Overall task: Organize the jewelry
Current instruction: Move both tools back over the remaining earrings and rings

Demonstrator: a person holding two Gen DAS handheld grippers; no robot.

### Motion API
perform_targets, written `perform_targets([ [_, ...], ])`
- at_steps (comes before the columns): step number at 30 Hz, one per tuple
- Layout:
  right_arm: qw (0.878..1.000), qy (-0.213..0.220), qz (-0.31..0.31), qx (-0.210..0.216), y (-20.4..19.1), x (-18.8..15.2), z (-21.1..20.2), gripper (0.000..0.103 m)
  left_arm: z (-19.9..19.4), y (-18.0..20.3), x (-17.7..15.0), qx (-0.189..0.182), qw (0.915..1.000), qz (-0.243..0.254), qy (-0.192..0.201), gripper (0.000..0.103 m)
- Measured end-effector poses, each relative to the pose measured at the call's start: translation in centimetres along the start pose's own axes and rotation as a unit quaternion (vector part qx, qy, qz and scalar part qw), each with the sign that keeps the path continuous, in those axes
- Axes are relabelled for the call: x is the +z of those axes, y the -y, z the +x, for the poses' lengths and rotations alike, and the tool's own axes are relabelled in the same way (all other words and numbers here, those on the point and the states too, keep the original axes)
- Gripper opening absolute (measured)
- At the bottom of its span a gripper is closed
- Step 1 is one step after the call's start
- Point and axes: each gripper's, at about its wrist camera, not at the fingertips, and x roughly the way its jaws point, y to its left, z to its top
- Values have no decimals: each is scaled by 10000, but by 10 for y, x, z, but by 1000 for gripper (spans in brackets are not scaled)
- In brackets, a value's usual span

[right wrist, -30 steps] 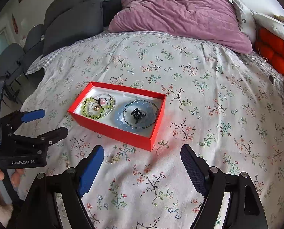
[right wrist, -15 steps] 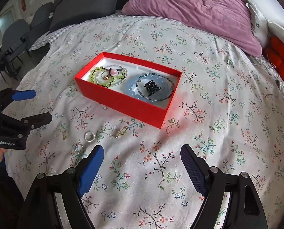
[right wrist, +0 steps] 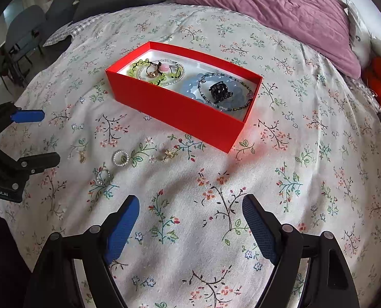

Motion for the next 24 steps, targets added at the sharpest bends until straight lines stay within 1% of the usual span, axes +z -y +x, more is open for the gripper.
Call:
perform_targets([
  [7, 9992, 168, 127, 327, 8, -6, 25, 84, 1, 13, -2, -258, 9996, 81, -27, 97],
  [9, 9989, 233, 168, 379, 10, -6, 30, 84, 2, 17, -2, -249, 9995, 164, -38, 97],
  [12, 9991, 335, 85, 245, 8, -4, 36, 83, 5, 21, -3, -187, 9994, 277, -63, 97],
  [17, 9992, 371, -121, 39, -4, 2, 44, 83, 5, 26, -4, -53, 9992, 376, -76, 97],
  [21, 9989, 433, -168, 63, -11, 10, 47, 71, 3, 27, -3, -41, 9992, 395, -70, 97],
  [23, 9988, 456, -176, 45, -14, 14, 49, 68, 2, 27, -3, -50, 9990, 436, -55, 97],
  [24, 9987, 473, -177, 51, -15, 15, 49, 64, 2, 26, -3, -40, 9989, 461, -52, 97],
])
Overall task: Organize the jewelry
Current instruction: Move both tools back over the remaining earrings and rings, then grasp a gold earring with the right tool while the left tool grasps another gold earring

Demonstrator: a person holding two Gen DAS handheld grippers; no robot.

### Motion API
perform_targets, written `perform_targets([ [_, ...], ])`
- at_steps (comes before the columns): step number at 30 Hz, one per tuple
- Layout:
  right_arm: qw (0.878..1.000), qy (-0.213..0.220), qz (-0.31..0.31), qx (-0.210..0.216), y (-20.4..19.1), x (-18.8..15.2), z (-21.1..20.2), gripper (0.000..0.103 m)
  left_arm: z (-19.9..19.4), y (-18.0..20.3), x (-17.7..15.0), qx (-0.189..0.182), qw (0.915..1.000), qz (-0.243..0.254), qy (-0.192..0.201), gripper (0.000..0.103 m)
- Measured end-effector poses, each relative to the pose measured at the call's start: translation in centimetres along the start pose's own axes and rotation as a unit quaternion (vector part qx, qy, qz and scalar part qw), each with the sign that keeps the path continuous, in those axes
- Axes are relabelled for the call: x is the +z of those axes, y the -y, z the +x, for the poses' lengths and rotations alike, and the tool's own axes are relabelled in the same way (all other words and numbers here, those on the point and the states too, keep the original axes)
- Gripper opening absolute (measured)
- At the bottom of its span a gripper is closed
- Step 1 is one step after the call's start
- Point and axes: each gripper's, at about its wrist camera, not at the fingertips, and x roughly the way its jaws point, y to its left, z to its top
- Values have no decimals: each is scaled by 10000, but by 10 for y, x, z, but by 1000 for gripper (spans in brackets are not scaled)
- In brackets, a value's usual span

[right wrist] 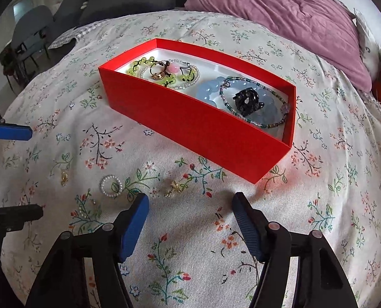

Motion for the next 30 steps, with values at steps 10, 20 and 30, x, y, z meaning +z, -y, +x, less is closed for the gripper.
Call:
perform_targets([
  [10, 9999, 65, -68, 73, -10, 13, 6, 35, 0, -11, -7, 71, 10000, -48, -43, 97],
  [20, 9998, 64, -69, 147, -13, 16, 5, 13, -1, -15, -10, 84, 9999, -91, -43, 97],
  [30, 9998, 68, -35, 208, -11, 15, 0, 9, 0, -15, -14, 3, 9999, -129, -84, 97],
])
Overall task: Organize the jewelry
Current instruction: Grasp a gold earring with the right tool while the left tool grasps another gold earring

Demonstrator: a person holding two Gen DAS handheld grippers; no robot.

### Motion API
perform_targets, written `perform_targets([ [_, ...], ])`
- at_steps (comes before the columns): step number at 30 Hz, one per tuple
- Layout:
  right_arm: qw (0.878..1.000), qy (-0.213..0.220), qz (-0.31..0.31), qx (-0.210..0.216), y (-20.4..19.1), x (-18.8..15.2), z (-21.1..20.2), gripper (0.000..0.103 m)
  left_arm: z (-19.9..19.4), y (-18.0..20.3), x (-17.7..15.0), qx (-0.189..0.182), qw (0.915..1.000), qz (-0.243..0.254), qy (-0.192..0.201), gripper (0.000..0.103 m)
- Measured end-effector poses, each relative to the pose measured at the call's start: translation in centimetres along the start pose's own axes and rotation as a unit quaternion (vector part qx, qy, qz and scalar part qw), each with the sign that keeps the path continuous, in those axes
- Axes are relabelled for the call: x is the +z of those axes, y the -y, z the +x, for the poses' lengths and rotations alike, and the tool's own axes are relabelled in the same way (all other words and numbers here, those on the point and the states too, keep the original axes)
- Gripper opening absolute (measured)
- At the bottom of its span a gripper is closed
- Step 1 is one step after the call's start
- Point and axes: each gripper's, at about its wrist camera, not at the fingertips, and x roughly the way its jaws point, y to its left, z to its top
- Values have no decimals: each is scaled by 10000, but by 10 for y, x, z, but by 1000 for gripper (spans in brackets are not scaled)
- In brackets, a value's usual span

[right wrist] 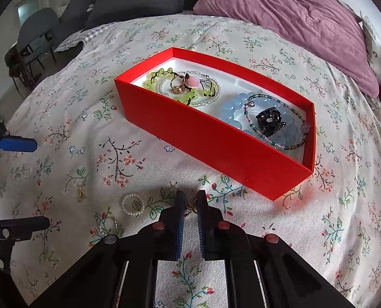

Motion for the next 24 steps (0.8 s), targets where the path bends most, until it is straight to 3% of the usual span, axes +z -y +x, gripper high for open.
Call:
perform_targets([
  [9, 10000, 47, 18, 37, 4, -8, -16, 9, -4, -1, -2, -428, 9989, -41, 206, 92],
  [11, 10000, 75, 23, 46, 6, -9, -21, 9, -3, -1, -2, -561, 9981, -71, 239, 88],
  [16, 9999, 95, 56, 53, 12, -11, -27, 9, 4, -4, -3, -900, 9955, -205, 229, 68],
  [24, 9999, 133, 55, 81, 17, -11, -33, 9, 11, 10, 5, -1091, 9936, -175, 222, 61],
])
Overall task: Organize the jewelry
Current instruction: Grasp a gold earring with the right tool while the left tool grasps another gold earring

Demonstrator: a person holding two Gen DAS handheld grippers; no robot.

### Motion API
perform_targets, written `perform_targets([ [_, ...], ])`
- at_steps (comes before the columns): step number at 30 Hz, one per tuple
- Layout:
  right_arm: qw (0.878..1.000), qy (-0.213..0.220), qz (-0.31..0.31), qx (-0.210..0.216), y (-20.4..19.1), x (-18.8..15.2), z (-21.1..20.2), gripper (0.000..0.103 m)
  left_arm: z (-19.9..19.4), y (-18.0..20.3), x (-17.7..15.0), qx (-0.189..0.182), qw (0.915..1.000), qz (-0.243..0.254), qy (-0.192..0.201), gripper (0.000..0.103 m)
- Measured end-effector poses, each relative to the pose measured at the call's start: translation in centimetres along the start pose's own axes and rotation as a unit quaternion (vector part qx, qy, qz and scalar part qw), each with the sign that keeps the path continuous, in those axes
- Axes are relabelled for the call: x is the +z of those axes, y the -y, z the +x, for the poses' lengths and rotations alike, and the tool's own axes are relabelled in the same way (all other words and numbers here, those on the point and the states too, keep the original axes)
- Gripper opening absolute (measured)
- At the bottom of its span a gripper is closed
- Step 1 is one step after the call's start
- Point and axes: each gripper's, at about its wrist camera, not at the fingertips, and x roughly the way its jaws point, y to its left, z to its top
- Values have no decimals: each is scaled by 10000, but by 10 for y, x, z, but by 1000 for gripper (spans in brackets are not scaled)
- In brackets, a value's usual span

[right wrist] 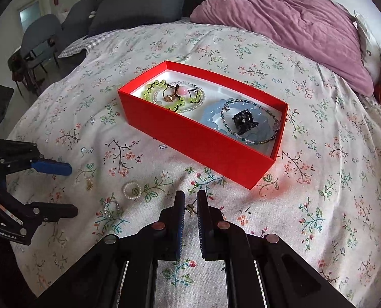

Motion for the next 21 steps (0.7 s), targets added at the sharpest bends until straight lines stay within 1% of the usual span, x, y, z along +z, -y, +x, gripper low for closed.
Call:
perform_targets([
  [2, 10000, -4, 19, 1, 1, 0, -1, 9, 3, 6, 2, 2, 10000, 68, -3, 57],
  [6, 10000, 8, 12, -8, 1, -1, -3, 9, 10, 17, 8, 153, 9997, 215, 22, 47],
  [10, 10000, 7, 11, -10, 3, -2, -4, 9, 12, 17, 12, 173, 9997, 157, 38, 40],
  [15, 10000, -4, 18, -7, 4, -4, -7, 9, 16, 21, 17, 303, 9994, 182, 52, 34],
  [21, 10000, 12, 13, -1, 3, -5, -9, 9, 18, 19, 19, 470, 9987, 183, 76, 18],
])
